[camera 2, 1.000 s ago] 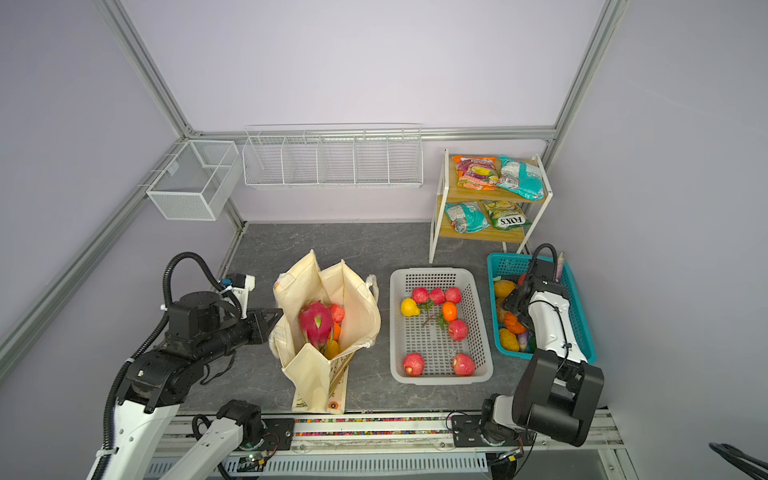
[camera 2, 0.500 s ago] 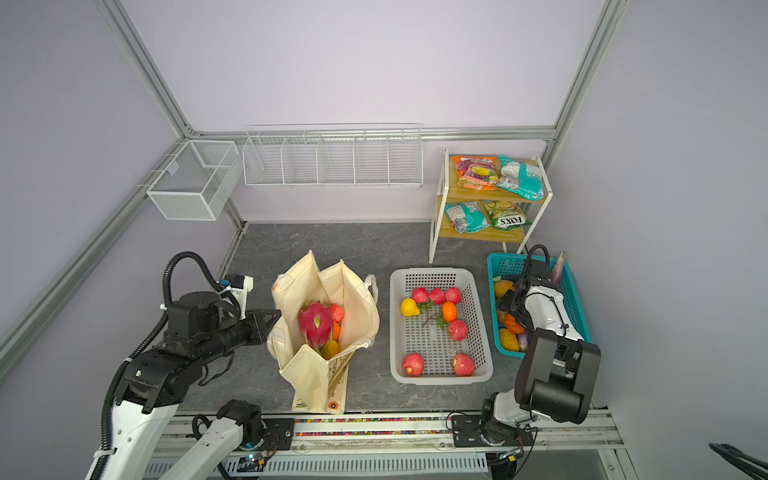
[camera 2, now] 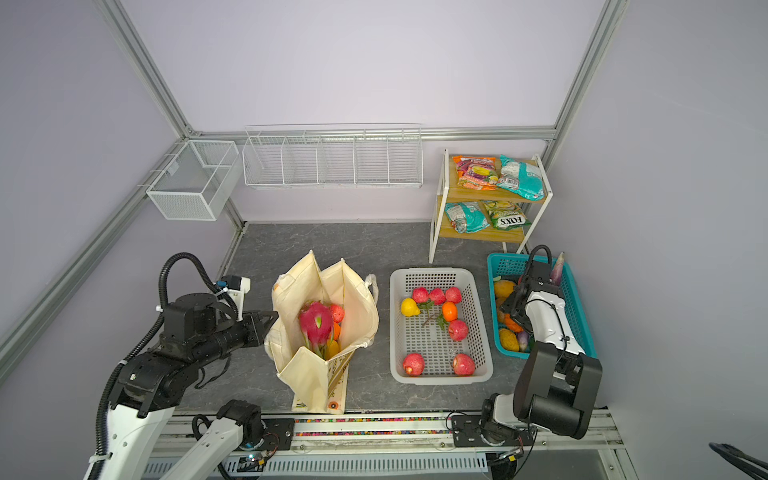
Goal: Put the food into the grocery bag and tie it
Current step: 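Lower the right gripper onto the orange pumpkin and close on it, then lift the orange pumpkin with the right gripper and carry it over the bag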
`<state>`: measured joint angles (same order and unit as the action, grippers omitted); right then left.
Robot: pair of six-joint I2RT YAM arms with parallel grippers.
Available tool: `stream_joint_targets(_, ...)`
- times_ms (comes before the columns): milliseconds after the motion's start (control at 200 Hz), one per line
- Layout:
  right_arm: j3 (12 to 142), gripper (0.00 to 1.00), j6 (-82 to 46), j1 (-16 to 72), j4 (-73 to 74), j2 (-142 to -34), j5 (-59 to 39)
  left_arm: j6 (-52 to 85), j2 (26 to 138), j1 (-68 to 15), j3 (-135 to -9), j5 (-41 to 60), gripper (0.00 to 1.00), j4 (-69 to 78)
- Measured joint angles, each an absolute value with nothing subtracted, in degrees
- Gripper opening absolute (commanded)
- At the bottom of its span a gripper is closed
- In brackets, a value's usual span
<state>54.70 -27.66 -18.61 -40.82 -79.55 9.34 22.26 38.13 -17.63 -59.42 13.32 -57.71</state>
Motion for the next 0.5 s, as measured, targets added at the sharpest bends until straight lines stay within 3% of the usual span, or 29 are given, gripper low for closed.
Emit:
stream_joint_targets(330,60.34,0.50,-29.12,-15.27,-47.11,-69.14,6.59,22.90,38.13,-17.63,-59.20,13.65,0.00,-56.82)
stream_joint_targets(500,70.24,0.49,-32.75,-6.96,-49.65,-61.43,4.10,23.35,38.09,-17.63,-58.87,14.22,0.00,-56.01)
